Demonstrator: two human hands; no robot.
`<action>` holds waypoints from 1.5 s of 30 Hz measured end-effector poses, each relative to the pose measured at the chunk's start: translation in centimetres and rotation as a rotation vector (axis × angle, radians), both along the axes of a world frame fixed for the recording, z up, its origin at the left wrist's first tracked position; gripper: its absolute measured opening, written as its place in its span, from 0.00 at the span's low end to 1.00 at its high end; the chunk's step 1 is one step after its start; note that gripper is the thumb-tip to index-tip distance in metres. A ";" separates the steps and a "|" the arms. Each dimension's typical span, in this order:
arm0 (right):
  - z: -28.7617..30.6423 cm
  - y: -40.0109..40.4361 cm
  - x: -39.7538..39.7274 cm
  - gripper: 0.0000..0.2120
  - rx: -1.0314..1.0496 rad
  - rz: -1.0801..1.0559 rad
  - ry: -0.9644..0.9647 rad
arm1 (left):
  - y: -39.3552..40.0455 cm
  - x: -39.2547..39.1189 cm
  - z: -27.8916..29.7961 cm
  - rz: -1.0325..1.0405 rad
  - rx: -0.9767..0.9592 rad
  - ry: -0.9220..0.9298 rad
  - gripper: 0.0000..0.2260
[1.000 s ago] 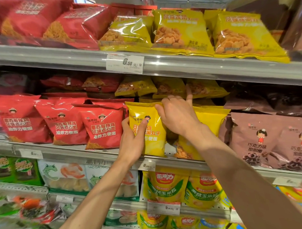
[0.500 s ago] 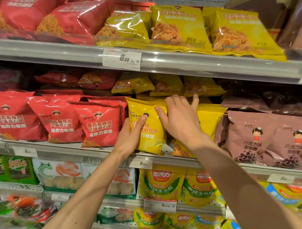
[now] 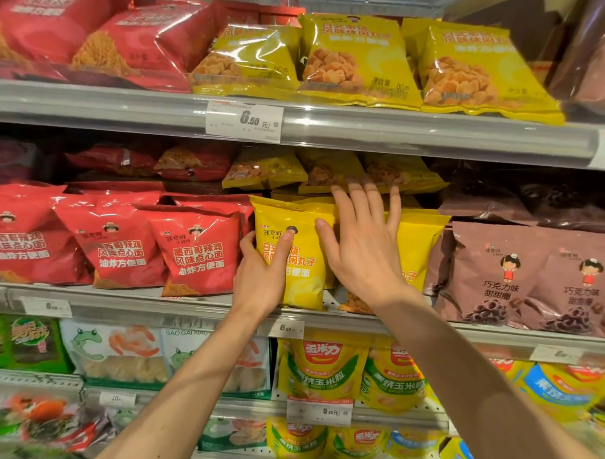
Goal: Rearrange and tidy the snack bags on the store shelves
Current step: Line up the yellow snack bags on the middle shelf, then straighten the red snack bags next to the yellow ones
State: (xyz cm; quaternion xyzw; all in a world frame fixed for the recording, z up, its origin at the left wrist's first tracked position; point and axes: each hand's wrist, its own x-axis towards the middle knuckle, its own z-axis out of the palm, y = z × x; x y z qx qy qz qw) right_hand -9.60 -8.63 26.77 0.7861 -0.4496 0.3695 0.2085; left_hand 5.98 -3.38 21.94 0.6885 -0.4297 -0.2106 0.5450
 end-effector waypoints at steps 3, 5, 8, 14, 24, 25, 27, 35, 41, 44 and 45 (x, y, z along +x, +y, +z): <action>-1.7 1.0 -2.1 0.27 -0.040 -0.026 -0.124 | 1.3 -0.5 -1.0 0.050 -0.225 -0.121 0.39; -3.4 1.7 -3.4 0.28 -0.045 -0.074 -0.203 | 1.7 -0.9 -1.8 0.050 -0.274 -0.210 0.42; -6.2 2.3 -4.5 0.33 0.009 -0.167 -0.264 | 1.1 -1.7 -2.3 0.053 -0.239 -0.332 0.44; -8.0 1.1 -4.6 0.38 0.094 -0.090 -0.290 | -0.2 -2.6 -1.6 0.114 -0.167 -0.344 0.41; -8.8 0.7 -4.1 0.41 0.167 -0.199 -0.193 | 0.3 -2.1 -2.1 0.171 -0.063 -0.494 0.40; -8.7 0.8 -4.1 0.41 0.171 -0.197 -0.193 | 0.6 -2.2 -2.2 0.191 -0.078 -0.502 0.40; -8.4 1.1 -4.2 0.41 0.192 -0.185 -0.205 | 1.0 -2.4 -2.2 0.227 -0.117 -0.511 0.40; -7.5 3.2 -5.4 0.42 0.255 -0.052 -0.318 | 2.9 -2.2 -2.5 0.112 -0.228 -0.494 0.35; -8.3 6.1 -7.1 0.40 0.285 0.009 -0.451 | 5.4 -2.5 -3.4 0.059 -0.207 -0.385 0.32; -9.4 7.9 -7.3 0.35 0.365 0.083 -0.482 | 6.8 -2.8 -3.8 0.034 -0.184 -0.357 0.31; -9.7 8.6 -7.3 0.34 0.459 0.106 -0.499 | 7.4 -2.9 -4.0 0.019 -0.165 -0.351 0.31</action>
